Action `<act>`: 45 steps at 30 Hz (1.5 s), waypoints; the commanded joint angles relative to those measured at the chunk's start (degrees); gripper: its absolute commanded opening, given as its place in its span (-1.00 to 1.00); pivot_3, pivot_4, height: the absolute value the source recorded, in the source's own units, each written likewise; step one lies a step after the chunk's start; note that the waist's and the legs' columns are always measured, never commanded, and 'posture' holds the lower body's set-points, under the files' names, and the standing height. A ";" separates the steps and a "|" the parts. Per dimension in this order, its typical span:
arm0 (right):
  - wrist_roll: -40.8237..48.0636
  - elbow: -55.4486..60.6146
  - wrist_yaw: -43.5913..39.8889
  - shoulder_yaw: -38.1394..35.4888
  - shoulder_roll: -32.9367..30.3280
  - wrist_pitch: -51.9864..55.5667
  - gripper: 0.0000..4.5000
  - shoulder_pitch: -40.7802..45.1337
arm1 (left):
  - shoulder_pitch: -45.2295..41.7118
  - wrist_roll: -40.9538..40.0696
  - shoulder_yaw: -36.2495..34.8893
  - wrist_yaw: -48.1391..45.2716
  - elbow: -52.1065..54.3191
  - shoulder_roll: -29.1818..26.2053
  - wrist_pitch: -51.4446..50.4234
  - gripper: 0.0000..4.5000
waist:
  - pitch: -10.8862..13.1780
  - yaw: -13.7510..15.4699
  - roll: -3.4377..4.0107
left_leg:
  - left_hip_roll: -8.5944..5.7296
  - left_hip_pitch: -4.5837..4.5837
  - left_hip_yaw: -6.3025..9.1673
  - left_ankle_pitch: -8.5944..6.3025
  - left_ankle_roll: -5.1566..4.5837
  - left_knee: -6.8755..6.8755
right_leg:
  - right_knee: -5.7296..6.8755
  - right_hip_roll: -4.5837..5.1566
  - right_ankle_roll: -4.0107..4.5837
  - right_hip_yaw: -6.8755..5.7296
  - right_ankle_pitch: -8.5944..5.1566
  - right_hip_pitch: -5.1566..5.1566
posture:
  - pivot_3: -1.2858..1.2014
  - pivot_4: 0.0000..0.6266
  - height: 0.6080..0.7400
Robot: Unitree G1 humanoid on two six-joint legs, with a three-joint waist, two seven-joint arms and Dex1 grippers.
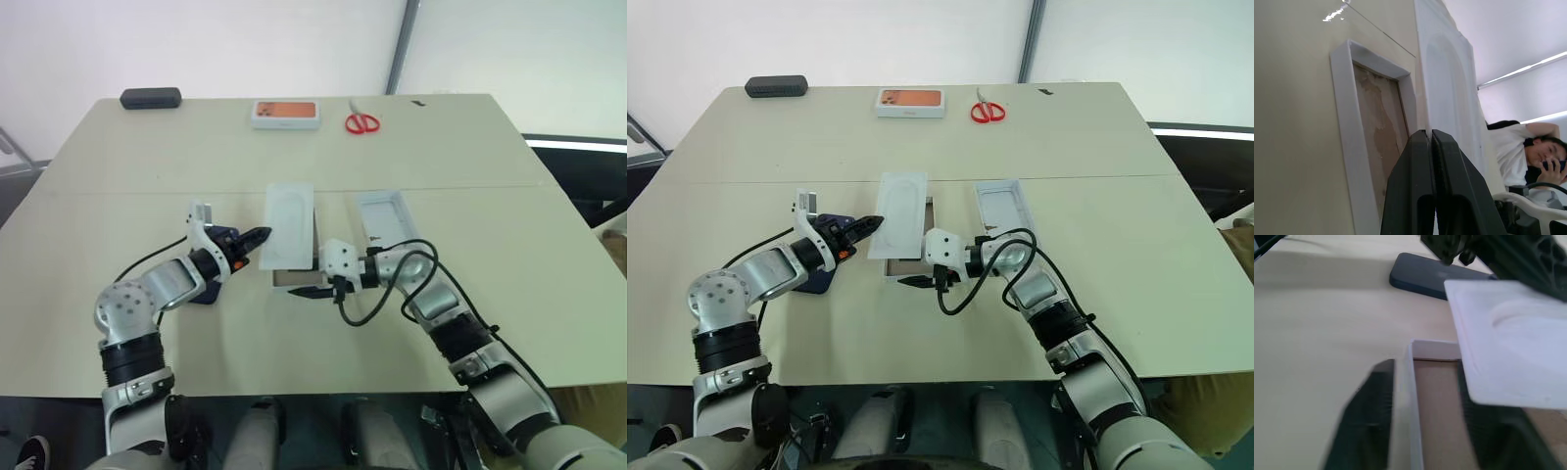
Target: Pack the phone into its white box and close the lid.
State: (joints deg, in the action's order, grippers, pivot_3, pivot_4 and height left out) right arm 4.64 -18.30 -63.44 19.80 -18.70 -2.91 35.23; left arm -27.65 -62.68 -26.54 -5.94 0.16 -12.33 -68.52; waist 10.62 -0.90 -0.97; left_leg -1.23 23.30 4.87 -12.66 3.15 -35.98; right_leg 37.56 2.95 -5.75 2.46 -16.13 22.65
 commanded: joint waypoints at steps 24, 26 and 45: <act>4.06 4.82 5.33 -12.58 -10.46 1.20 0.99 -4.46 | 5.71 5.75 7.99 7.13 11.90 1.69 5.01 -1.00 | 0.01 0.08 0.00 | 0.01 0.03 -0.12 0.00 -0.01 0.00 | -0.01 -0.10 0.01 0.04 0.00 0.01 | 0.03 -0.52 1.00; 4.06 4.53 5.30 -12.47 -10.36 1.01 0.99 -4.32 | 5.66 5.58 7.64 7.48 11.96 1.90 4.95 -1.00 | 0.01 0.09 0.00 | 0.01 0.03 -0.12 0.00 -0.01 0.01 | -0.01 -0.10 0.01 0.04 0.00 0.01 | 0.03 -0.52 1.00; 4.09 2.83 5.74 -12.39 -8.58 -0.22 1.00 -2.82 | 4.78 3.14 8.13 6.32 15.66 0.05 3.34 0.98 | 0.01 -0.01 0.00 | 0.02 0.03 -0.13 0.00 -0.01 0.01 | -0.01 -0.12 0.01 0.04 -0.01 0.00 | 0.03 -0.52 1.00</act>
State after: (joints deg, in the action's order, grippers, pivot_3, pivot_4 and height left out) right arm 7.59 -16.71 -58.12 8.37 -27.93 -2.97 30.94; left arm -21.94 -57.87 -18.67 1.65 12.68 -11.50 -64.96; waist 10.63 -0.91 -0.98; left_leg -1.21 23.33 4.73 -12.66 3.15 -35.97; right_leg 37.55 2.83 -5.74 2.50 -16.14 22.65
